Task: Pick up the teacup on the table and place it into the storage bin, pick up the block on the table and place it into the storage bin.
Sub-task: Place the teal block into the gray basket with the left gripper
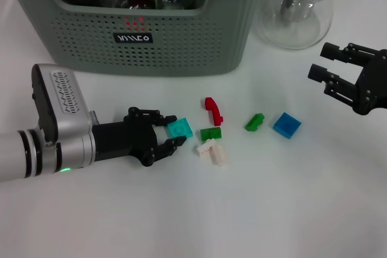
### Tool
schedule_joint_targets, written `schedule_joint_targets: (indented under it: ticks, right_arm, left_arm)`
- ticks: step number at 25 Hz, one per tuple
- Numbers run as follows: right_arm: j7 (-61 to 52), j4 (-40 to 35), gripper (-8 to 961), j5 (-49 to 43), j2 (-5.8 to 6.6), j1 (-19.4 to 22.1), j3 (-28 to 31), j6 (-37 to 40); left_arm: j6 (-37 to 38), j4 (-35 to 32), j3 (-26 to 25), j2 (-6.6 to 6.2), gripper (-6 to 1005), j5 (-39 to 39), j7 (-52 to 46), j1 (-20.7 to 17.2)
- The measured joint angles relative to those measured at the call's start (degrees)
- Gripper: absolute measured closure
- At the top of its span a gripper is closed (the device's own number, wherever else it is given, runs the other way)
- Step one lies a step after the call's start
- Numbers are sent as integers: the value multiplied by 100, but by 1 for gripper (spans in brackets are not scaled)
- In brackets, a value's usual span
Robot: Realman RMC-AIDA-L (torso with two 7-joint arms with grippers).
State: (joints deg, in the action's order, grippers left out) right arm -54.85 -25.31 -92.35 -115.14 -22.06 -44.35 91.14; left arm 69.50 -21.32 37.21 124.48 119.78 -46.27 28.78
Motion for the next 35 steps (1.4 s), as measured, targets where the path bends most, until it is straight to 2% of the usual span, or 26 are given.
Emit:
schedule_joint_targets:
  ticks: [2, 6, 12, 15, 18, 21, 25, 28, 32, 35]
  right_arm:
    - [0, 0, 449, 5, 0, 1, 34, 0]
    - [0, 0, 448, -4, -1, 8, 107, 0]
    - [0, 7, 448, -5, -13, 9, 130, 10]
    - [0, 9, 448, -4, -27, 9, 129, 5]
    - [0, 9, 448, -3, -39, 5, 129, 3]
    - [0, 9, 448, -2, -51, -2, 129, 1]
    - [0, 14, 449, -2, -67, -21, 134, -1]
    - [0, 17, 449, -2, -82, -13, 136, -1]
    - [0, 18, 449, -2, -104, -3, 138, 0]
    - [0, 18, 449, -2, -117, -29, 138, 0]
  left_arm:
    - [11, -9, 1, 1, 563, 0, -22, -6]
    - [332, -286, -13, -29, 589, 14, -482, -93]
    - [1923, -1679, -90, -136, 581, 8, -2104, -491]
    - [2815, -2313, -550, -236, 572, -127, -2873, -492]
    - [3407, -2652, -1000, -370, 563, -356, -3637, -290]
    - [3681, -2700, -1303, -589, 555, -783, -4426, 50]
    - [3094, -2667, -1412, -817, 543, -957, -5170, 578]
    - [2430, -2678, -1212, -970, 534, -835, -5590, 927]
    - [1314, -2706, -507, -1221, 523, -223, -6390, 1380]
    - [742, -2709, 38, -1279, 514, 596, -7011, 1693]
